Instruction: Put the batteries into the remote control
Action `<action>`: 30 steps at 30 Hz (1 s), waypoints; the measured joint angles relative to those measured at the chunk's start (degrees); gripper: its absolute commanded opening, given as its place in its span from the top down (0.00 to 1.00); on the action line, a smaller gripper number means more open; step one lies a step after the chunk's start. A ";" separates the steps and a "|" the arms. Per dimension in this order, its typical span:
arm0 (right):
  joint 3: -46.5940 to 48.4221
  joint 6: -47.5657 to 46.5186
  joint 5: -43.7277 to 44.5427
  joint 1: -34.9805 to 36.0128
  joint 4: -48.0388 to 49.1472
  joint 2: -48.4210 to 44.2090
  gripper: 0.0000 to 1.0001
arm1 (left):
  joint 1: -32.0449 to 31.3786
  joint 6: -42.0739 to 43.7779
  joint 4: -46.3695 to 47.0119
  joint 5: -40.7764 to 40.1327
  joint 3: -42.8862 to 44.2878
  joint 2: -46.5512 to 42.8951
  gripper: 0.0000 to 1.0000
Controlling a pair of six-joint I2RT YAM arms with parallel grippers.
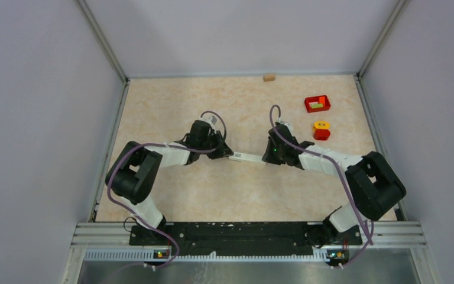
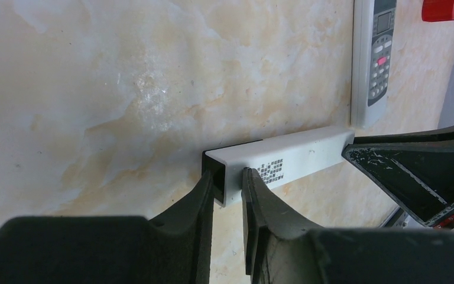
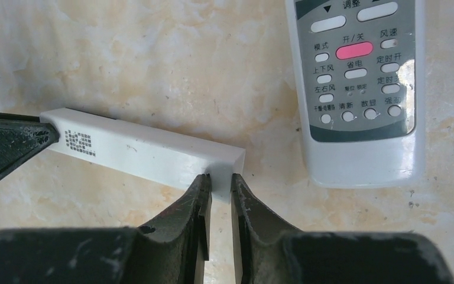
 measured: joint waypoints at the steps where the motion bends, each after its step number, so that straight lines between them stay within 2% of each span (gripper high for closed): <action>1: 0.00 0.13 0.13 0.09 0.07 0.07 0.87 | 0.07 -0.02 0.17 0.09 -0.11 -0.02 0.93; 4: 0.04 0.94 0.81 0.46 0.07 0.22 0.90 | 0.20 -0.15 0.94 0.42 -0.57 -0.07 1.00; 15: 4.90 5.75 12.13 5.01 -2.40 5.03 0.89 | 1.64 -2.93 9.70 2.71 -5.49 -0.07 1.00; 19: 6.03 6.84 15.85 6.27 -2.82 5.49 0.85 | 2.08 -3.23 9.84 3.04 -5.84 -0.55 1.00; 22: 6.36 7.06 17.20 6.84 -3.54 5.33 0.77 | 2.08 -2.64 6.23 2.75 -4.02 -0.87 0.87; 25: 6.64 6.73 16.81 7.54 -5.88 4.39 0.68 | 1.92 -1.16 -0.83 1.92 -0.26 -0.96 0.70; 30: 6.75 4.42 14.12 7.28 -10.27 -1.46 0.61 | 1.01 2.16 -14.19 -3.45 6.14 -1.25 0.45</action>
